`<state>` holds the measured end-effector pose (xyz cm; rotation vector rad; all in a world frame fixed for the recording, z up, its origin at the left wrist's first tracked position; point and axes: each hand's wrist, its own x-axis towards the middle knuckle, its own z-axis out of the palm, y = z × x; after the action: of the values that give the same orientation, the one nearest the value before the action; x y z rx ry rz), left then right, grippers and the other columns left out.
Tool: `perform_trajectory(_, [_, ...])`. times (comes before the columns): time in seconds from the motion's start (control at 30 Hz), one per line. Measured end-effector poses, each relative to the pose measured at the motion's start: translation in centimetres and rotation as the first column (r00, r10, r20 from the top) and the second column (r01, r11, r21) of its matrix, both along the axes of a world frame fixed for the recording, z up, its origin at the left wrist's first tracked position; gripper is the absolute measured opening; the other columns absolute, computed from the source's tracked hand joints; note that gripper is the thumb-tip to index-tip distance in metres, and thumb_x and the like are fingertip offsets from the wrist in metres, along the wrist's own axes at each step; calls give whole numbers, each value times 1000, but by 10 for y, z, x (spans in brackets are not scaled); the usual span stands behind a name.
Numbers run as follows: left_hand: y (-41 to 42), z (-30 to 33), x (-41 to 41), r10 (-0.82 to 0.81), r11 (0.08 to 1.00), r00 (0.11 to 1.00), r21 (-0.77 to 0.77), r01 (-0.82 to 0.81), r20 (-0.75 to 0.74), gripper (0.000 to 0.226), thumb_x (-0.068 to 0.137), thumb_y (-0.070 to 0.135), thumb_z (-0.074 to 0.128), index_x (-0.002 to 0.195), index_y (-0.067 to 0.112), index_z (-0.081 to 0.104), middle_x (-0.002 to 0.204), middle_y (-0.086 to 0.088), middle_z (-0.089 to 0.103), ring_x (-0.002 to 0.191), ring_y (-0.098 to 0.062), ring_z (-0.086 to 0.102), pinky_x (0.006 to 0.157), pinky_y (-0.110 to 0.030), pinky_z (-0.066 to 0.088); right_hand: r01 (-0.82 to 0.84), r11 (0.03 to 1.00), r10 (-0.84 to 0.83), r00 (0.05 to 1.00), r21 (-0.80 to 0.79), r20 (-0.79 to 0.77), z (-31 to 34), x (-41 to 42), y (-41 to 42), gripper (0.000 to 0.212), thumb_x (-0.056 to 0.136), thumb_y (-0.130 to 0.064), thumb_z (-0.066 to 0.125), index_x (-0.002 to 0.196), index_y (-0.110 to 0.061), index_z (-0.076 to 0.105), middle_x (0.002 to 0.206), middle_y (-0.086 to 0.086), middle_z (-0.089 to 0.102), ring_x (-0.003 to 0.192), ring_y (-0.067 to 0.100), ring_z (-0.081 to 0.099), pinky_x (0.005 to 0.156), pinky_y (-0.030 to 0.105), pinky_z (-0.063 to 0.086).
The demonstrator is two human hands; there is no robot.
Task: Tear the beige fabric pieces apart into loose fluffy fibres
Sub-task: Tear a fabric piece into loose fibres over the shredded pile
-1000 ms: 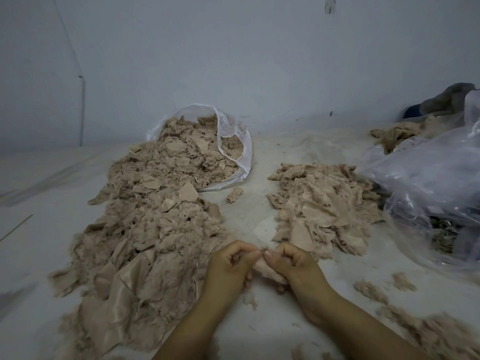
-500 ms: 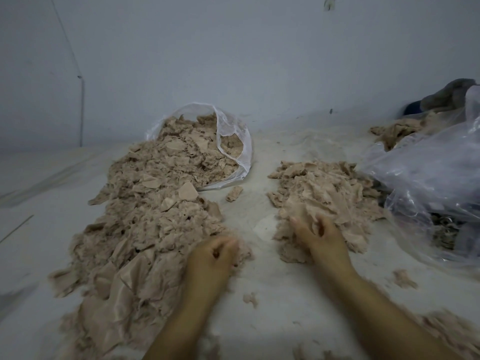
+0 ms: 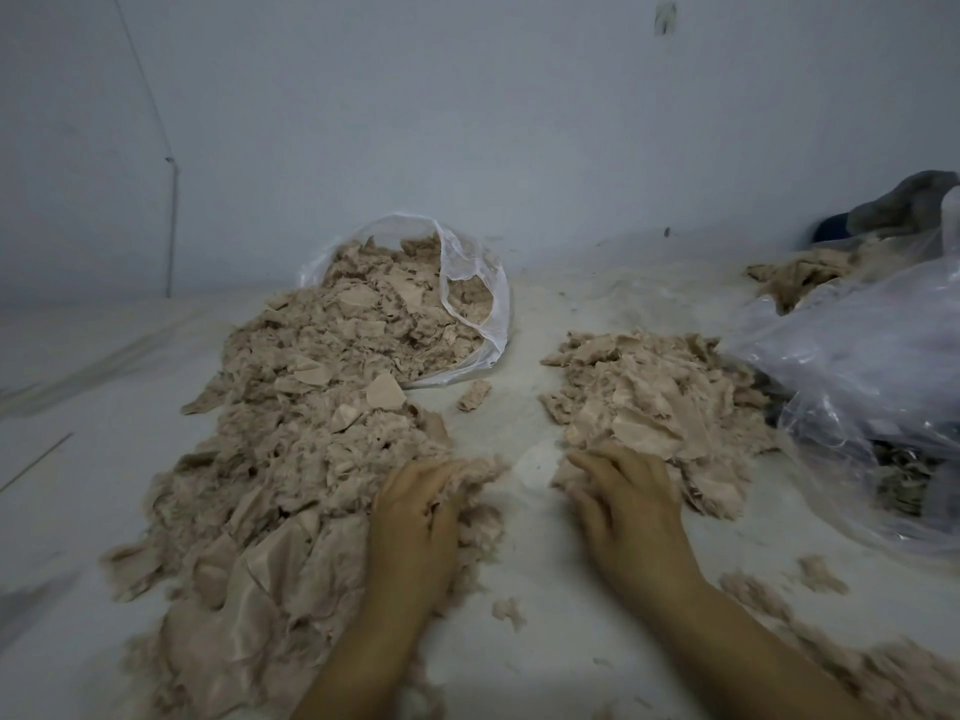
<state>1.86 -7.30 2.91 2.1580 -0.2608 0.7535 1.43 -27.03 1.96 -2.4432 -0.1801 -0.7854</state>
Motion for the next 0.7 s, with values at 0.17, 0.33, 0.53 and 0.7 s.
perform_trajectory(0.17, [-7, 3, -5, -191, 978, 981, 93, 186, 41, 29, 88, 24, 50, 99, 11, 73, 98, 13, 62, 96, -9, 58, 87, -13, 38, -365, 880, 412, 905, 303, -107, 5, -11, 30, 62, 90, -12, 62, 136, -44, 34, 126, -26, 39, 78, 0, 59, 76, 8, 45])
perform_trajectory(0.33, [-9, -1, -7, -213, 977, 971, 33, 210, 108, 32, 90, 36, 37, 90, 22, 66, 86, 20, 57, 82, 4, 51, 73, -3, 36, -307, 772, 462, 872, 557, -160, 14, 1, 41, 15, 93, -5, 55, 87, -13, 67, 78, -1, 69, 68, 13, 66, 69, 27, 55])
perform_trajectory(0.53, [-4, -6, 0, -144, 989, 984, 29, 148, -103, 25, 93, 40, 41, 108, 30, 59, 100, 18, 59, 93, 4, 53, 83, -7, 38, -105, 445, 579, 791, 889, -196, 12, -8, 37, 20, 97, -5, 48, 81, -3, 59, 61, 5, 67, 52, 12, 63, 52, 22, 53])
perform_trajectory(0.7, [-4, -14, 5, -166, 962, 977, 195, 190, -132, 16, 91, 5, 53, 95, 9, 69, 95, -2, 68, 91, -18, 59, 83, -23, 42, -58, 526, 522, 810, 849, -267, 16, -8, 22, 21, 98, -19, 49, 86, -5, 58, 74, 15, 66, 51, 13, 59, 50, 27, 49])
